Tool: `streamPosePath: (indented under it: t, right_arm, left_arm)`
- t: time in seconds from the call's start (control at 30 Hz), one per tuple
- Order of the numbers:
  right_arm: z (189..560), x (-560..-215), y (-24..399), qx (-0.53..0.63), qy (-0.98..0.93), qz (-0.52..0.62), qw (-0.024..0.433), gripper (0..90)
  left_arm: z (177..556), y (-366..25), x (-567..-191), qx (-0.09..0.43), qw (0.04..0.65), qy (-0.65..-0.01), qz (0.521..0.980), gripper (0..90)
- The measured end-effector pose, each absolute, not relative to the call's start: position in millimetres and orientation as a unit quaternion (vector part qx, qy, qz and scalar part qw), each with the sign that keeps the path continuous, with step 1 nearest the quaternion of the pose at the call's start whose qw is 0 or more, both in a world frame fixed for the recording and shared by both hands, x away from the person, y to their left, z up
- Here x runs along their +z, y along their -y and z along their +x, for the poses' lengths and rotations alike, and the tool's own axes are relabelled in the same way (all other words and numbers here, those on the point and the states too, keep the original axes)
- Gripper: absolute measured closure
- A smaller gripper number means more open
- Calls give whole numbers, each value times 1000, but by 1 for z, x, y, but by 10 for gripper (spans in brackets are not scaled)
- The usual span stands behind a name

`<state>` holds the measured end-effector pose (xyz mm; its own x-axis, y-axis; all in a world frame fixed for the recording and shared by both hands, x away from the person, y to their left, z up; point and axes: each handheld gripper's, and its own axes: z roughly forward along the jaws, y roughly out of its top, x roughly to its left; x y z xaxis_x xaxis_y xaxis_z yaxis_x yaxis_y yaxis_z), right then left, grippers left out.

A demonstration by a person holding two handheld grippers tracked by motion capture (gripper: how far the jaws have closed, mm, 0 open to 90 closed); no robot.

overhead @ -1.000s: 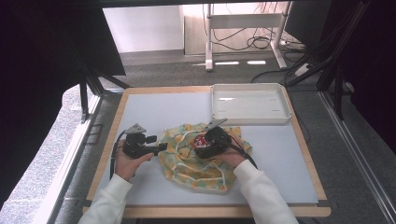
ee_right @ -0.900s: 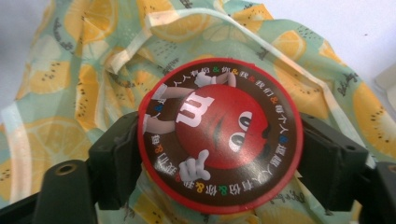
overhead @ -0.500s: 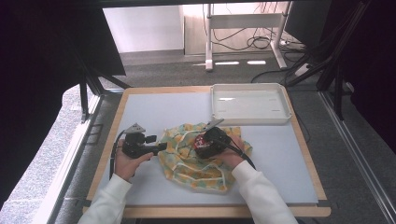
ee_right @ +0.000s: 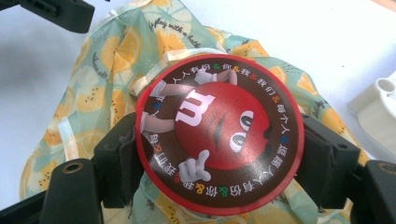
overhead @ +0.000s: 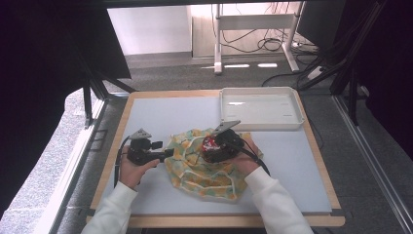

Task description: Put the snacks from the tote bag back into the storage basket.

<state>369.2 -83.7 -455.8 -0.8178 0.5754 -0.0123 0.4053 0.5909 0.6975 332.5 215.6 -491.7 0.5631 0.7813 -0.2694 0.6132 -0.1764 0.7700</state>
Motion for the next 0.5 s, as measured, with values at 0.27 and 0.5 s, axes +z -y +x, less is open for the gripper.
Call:
streamPosePath:
  t: [0.27, 0.5]
  right_arm:
    - [368, -449, 89, 370, -878, 280, 117, 251]
    - [365, -437, 93, 387, -871, 277, 119, 251]
  left_arm:
    - [333, -215, -492, 93, 451, -460, 759, 339]
    - [332, -214, -492, 92, 450, -457, 762, 339]
